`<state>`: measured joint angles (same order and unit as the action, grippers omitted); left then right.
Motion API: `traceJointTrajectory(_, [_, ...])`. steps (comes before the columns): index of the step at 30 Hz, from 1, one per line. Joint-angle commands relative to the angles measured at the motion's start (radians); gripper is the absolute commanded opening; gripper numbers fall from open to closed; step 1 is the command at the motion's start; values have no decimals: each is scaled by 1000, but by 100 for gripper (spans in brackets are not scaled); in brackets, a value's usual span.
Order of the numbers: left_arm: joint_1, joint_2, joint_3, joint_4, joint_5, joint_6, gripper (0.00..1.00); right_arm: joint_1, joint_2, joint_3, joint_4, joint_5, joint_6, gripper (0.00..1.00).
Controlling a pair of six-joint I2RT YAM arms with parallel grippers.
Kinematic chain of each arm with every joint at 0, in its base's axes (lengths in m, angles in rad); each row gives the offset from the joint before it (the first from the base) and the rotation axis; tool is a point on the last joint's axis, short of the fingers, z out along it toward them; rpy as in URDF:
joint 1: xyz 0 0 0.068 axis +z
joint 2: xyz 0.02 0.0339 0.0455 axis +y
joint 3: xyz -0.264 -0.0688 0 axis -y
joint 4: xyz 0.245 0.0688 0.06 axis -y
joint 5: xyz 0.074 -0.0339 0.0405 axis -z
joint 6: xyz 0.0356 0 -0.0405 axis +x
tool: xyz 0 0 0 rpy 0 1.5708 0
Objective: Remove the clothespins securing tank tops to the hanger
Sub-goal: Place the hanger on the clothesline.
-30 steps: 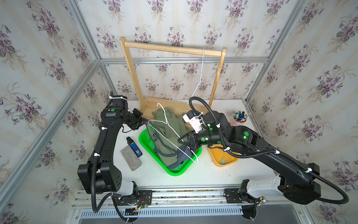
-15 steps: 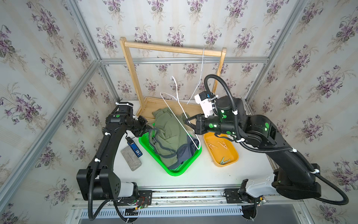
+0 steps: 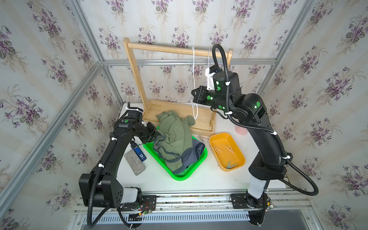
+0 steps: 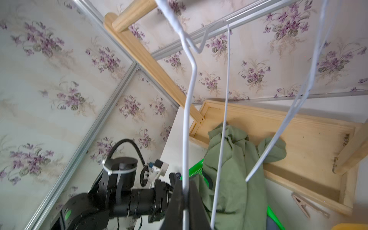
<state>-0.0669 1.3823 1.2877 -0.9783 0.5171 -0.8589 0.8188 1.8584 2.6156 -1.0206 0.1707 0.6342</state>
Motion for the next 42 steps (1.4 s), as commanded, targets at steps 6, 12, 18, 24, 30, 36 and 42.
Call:
traceJointTrajectory(6, [-94,83,69,3,-72,56,89,-95,62,3,241,1,-35,0])
traceJointTrajectory(12, [-143,161,121,3,-119,73,99,-163,118,3,283,-56,-1,0])
traceJointTrajectory(18, [-169,227,134,1,-159,94,99,-191,159,4,270,-111,21,0])
traceJointTrajectory(24, [-187,269,124,-9,-212,111,99,-193,174,3,198,-135,28,0])
traceJointTrajectory(30, [-207,334,141,-15,-261,142,99,-190,170,3,171,-158,23,25])
traceJointTrajectory(36, [-237,384,162,-30,-303,184,72,-169,134,3,143,-168,-18,43])
traceJointTrajectory(42, [-254,428,157,-43,-325,217,37,-126,71,3,117,-165,-74,45])
